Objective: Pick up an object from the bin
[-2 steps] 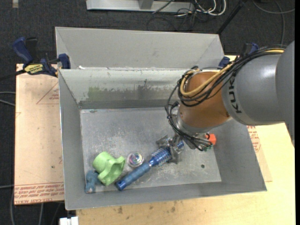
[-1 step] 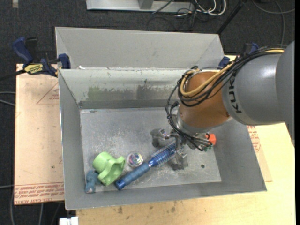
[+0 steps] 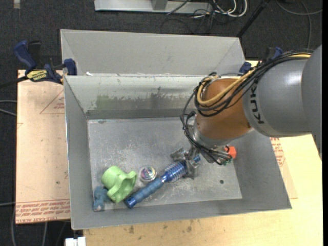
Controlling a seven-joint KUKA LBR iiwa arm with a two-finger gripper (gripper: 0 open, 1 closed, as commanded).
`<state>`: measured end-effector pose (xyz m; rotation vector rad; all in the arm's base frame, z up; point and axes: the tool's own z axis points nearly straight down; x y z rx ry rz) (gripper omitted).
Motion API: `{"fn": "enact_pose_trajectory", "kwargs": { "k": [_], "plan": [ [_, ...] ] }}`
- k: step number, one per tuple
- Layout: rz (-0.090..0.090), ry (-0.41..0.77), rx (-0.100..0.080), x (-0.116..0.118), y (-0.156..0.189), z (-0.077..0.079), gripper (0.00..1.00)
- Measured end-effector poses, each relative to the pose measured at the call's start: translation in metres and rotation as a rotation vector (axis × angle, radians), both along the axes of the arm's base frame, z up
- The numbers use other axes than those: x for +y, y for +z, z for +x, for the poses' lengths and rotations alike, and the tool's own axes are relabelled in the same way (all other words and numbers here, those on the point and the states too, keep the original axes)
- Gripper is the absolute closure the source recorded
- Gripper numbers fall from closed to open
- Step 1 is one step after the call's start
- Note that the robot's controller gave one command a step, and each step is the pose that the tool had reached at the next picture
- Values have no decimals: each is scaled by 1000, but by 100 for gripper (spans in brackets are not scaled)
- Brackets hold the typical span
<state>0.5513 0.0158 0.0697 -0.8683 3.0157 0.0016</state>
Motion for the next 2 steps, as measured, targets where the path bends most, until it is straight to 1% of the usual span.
{"fn": "enact_pose_trajectory", "kwargs": {
  "k": [1, 2],
  "plan": [
    [0, 210, -7, 12, 73, -32, 100],
    [-1, 218, -6, 24, 133, -34, 100]
  ]
}}
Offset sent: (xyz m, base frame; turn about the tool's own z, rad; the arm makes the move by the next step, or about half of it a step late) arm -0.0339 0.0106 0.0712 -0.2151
